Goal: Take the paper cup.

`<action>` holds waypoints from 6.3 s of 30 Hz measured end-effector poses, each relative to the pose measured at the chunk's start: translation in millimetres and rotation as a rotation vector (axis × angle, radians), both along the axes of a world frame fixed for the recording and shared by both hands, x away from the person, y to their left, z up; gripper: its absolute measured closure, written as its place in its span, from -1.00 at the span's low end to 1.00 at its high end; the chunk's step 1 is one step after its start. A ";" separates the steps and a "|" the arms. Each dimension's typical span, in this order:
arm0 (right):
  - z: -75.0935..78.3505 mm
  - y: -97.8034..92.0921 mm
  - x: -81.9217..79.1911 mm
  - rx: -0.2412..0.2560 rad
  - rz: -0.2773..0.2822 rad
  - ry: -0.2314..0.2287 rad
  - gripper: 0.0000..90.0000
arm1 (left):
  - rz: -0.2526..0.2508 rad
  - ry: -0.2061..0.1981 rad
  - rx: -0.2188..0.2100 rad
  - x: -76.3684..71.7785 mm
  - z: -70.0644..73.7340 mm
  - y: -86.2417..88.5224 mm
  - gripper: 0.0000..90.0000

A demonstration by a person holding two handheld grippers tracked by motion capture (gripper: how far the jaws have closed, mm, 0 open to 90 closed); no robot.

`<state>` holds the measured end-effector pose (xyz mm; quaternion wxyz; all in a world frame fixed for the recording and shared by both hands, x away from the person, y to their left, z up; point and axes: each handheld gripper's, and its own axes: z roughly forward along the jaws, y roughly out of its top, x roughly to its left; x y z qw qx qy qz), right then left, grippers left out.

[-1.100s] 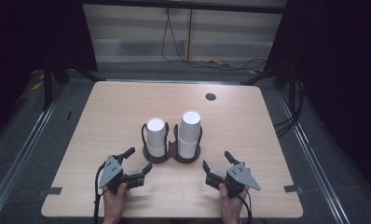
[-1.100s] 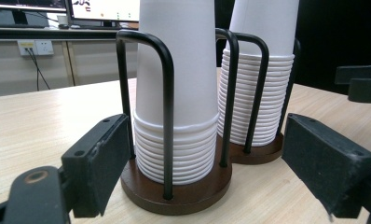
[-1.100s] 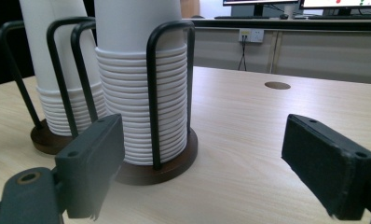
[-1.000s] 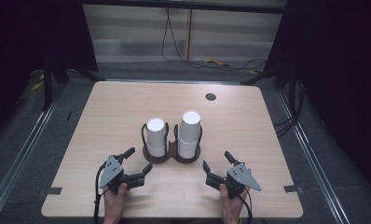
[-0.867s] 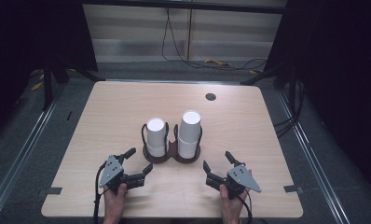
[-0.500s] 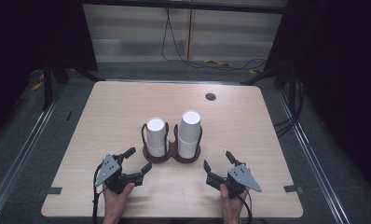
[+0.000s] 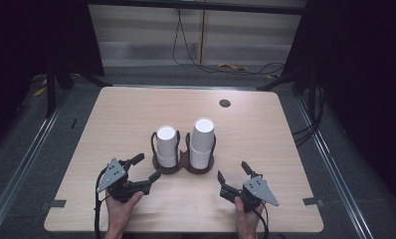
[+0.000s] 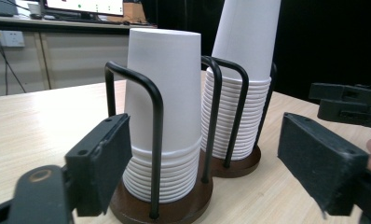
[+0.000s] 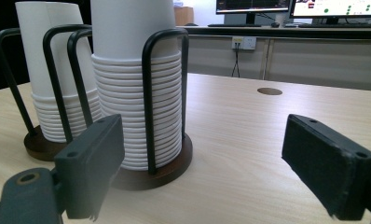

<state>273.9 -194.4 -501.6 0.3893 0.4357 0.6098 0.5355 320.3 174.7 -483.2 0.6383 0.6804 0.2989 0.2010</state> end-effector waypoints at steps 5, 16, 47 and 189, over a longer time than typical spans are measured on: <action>0.0 0.8 -0.4 -0.006 0.006 -0.001 -0.72 | -0.022 -0.024 -0.001 3.1 4.5 0.9 -0.55; 0.1 1.3 -0.2 -0.010 -0.001 0.002 -0.72 | -0.049 -0.008 0.034 14.6 31.0 -1.8 -0.48; 0.5 2.9 1.2 -0.028 0.007 0.016 -0.72 | -0.149 0.065 0.220 56.3 92.7 -21.7 -0.38; 1.0 3.1 2.7 -0.035 0.017 0.033 -0.72 | -0.313 0.357 0.707 124.6 139.4 -62.5 -0.21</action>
